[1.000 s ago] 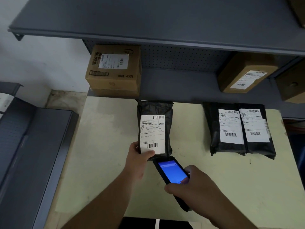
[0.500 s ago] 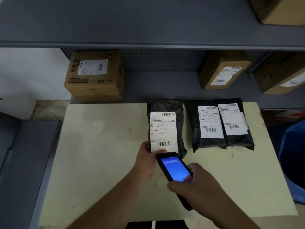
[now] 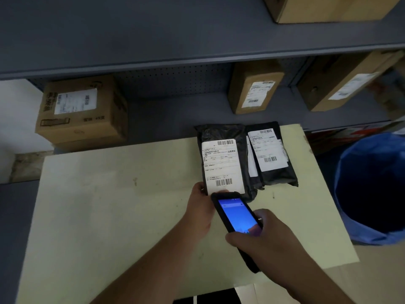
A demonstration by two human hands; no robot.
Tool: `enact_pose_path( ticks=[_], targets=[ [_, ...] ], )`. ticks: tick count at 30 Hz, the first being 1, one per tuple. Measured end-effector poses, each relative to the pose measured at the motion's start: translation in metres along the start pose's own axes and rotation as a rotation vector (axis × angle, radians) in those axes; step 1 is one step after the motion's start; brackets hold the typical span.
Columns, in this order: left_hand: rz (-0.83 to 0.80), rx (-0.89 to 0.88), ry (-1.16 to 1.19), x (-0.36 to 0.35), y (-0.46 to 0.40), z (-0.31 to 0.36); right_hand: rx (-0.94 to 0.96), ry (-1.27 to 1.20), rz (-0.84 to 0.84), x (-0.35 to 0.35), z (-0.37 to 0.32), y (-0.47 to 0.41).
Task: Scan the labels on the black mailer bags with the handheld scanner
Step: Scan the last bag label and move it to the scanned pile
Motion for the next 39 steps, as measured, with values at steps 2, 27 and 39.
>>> enact_pose_path(
  ticks=[2,27,39],
  targets=[
    [-0.029,-0.002,0.002,-0.015,-0.004,-0.001,-0.012,-0.019,0.003,0.009,0.007,-0.004],
    [-0.108,-0.004,-0.074,-0.129,-0.045,-0.017,-0.098,-0.172,0.114,0.085,0.054,-0.031],
    [-0.039,-0.017,-0.3,-0.118,-0.042,-0.009,-0.091,-0.144,0.116,0.081,0.044,-0.03]
  ],
)
Point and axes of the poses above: each hand's wrist, its own y-axis away from the middle knuckle, its own x-axis out of the back of the hand, z = x × y, the point moved 4 cm from there along -y, towards the middle knuckle, and after that the axes turned 1 degree about -y, right-handed, at the moved point
